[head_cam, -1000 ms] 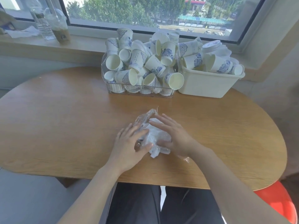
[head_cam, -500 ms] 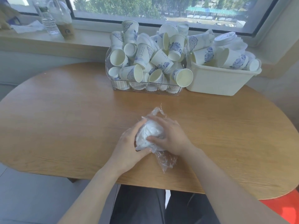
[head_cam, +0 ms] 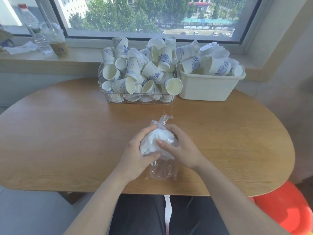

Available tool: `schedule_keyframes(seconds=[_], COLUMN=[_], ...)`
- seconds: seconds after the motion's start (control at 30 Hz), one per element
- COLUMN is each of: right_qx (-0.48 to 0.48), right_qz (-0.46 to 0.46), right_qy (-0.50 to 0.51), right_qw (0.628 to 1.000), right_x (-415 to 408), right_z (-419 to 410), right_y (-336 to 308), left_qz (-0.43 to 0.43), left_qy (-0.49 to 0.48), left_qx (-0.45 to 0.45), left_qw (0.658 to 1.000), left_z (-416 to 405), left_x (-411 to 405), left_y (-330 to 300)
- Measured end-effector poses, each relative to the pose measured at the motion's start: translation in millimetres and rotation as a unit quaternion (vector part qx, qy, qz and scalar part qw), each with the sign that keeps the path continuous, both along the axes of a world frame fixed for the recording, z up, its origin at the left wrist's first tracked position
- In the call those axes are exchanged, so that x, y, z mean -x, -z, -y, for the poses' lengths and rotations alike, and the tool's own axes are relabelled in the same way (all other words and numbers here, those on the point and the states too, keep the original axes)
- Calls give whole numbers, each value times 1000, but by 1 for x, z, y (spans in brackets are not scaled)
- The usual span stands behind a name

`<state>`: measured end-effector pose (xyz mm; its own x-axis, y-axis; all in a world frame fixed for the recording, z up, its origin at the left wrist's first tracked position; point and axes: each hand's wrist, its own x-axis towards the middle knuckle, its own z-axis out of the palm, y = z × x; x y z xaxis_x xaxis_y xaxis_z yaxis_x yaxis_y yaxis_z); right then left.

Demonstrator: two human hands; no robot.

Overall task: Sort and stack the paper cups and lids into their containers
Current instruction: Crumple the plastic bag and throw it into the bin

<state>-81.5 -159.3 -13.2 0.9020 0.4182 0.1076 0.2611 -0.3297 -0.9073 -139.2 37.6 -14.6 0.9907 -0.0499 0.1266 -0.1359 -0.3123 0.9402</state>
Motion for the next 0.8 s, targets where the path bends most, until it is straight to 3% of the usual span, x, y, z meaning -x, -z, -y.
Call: schedule_keyframes(seconds=[0.2,0.47,0.67,0.8], right_qx=[3,-41,-86,-57], right_qz=[93,23,18,46], right_qy=[17,38,101,139], right_qw=[995,998,991,988], right_x=[23,54,94,123], right_z=[57,138,203,246], right_y=[-12,-17,-12,-4], left_qz=[44,59,69,37], left_qy=[37,128,155,196], left_qx=[-29,-9,24,49], left_qw=[998,990,985,979], left_z=[37,119,190,234], left_x=[1,1,3,9], left_y=[-12,-28,-22,-11])
